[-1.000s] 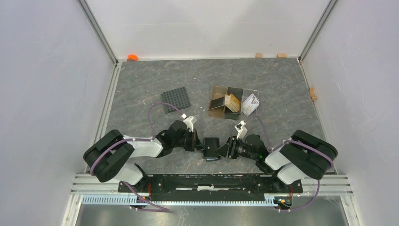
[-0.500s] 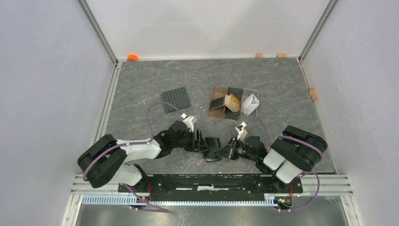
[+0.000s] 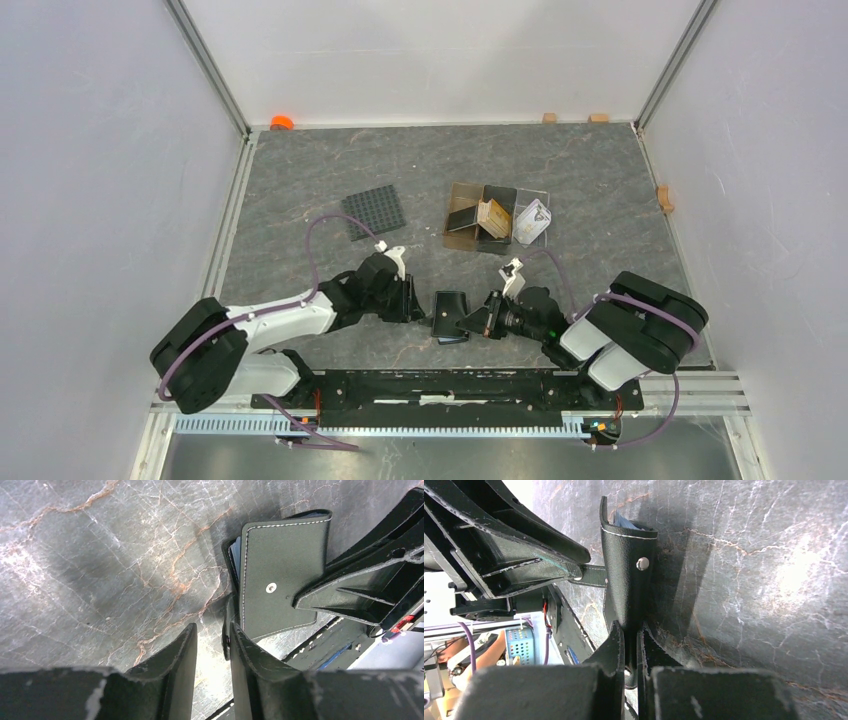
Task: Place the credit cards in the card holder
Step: Close the card holder at the center of the board.
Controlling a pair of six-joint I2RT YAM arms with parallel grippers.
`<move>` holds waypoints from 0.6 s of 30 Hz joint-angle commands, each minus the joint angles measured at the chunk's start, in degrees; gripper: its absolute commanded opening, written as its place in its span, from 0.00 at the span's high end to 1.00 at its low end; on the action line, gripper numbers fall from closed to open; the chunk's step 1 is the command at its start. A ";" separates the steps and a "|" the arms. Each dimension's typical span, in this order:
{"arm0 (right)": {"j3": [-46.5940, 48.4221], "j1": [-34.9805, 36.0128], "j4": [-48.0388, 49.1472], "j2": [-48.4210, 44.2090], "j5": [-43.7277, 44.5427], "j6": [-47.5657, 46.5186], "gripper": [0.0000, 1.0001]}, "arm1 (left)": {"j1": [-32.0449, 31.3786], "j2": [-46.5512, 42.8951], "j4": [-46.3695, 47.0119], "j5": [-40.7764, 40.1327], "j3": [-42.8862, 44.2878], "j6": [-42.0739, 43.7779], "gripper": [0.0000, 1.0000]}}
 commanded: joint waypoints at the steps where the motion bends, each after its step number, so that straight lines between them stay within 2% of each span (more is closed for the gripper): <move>1: -0.13 0.21 -9.57 1.60 3.74 -4.08 1.00 | -0.10 -2.86 -1.82 -0.60 1.94 0.70 0.65; 10: 0.29 0.27 -11.84 0.65 4.45 -4.91 1.00 | -0.09 -6.05 -1.98 1.15 0.12 -0.66 0.64; 18: 0.48 0.25 -12.82 0.46 4.75 -5.17 1.00 | -0.10 -6.40 -1.36 1.96 -0.52 -1.02 0.71</move>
